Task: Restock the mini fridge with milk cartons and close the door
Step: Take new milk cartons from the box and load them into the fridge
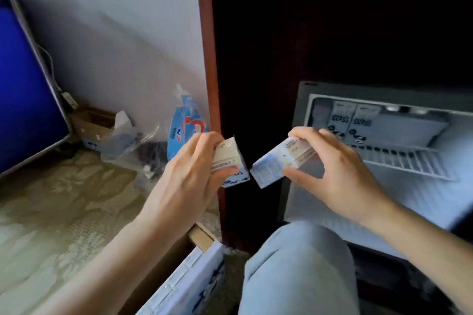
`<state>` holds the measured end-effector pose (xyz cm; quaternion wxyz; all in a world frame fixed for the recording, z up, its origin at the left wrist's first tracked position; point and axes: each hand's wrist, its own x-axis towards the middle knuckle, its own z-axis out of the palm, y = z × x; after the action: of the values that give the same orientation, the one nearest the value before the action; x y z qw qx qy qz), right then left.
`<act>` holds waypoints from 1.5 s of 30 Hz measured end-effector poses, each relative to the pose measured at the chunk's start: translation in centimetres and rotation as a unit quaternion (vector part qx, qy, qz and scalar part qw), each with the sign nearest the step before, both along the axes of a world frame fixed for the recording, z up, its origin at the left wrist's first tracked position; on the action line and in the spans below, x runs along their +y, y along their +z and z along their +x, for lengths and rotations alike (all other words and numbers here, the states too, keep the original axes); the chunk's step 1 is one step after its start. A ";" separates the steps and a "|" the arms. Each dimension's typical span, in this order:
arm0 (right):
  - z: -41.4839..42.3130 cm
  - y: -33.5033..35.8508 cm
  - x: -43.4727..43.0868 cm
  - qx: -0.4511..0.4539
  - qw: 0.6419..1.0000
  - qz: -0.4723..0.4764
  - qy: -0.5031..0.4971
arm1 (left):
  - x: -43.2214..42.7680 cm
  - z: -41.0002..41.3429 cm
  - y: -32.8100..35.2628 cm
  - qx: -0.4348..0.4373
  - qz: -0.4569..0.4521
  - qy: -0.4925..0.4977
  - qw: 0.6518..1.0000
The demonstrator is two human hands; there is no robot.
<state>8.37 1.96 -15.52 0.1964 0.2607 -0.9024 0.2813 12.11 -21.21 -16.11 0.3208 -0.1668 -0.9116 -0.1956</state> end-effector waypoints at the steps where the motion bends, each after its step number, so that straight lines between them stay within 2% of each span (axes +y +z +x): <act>1: -0.1 0.3 1.1 0.005 1.000 -0.002 -0.010 | 1.1 -0.6 0.5 0.008 0.004 -0.011 1.000; 9: -1.3 1.7 10.0 0.059 0.987 -0.008 -0.149 | 11.3 -5.7 2.7 -0.004 0.022 -0.117 0.993; 13: -2.6 1.2 14.0 0.051 0.976 -0.008 -0.211 | 15.9 -8.6 2.5 0.011 -0.044 -0.150 0.988; 22: -4.9 -1.4 19.6 0.014 0.948 -0.005 -0.319 | 24.7 -13.8 -0.7 -0.038 -0.039 -0.218 0.974; 28: -7.2 -2.9 20.9 -0.011 0.937 0.010 -0.348 | 27.1 -16.5 -4.3 -0.039 -0.017 -0.240 0.970; 33: -8.5 -4.1 21.5 -0.013 0.935 -0.018 -0.353 | 29.2 -17.8 -5.7 -0.041 0.068 -0.248 0.966; 40: -10.3 -5.2 22.1 -0.004 0.938 -0.080 -0.336 | 31.9 -19.0 -6.9 -0.130 0.269 -0.213 0.930; 45: -11.3 -5.6 21.7 -0.034 0.936 -0.157 -0.313 | 32.1 -20.2 -8.9 -0.206 0.261 -0.164 0.929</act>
<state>-2.89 23.70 -21.12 0.2822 -0.0789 -0.8888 0.3524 -8.11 10.86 -25.04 0.1221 -0.1802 -0.8345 -0.5062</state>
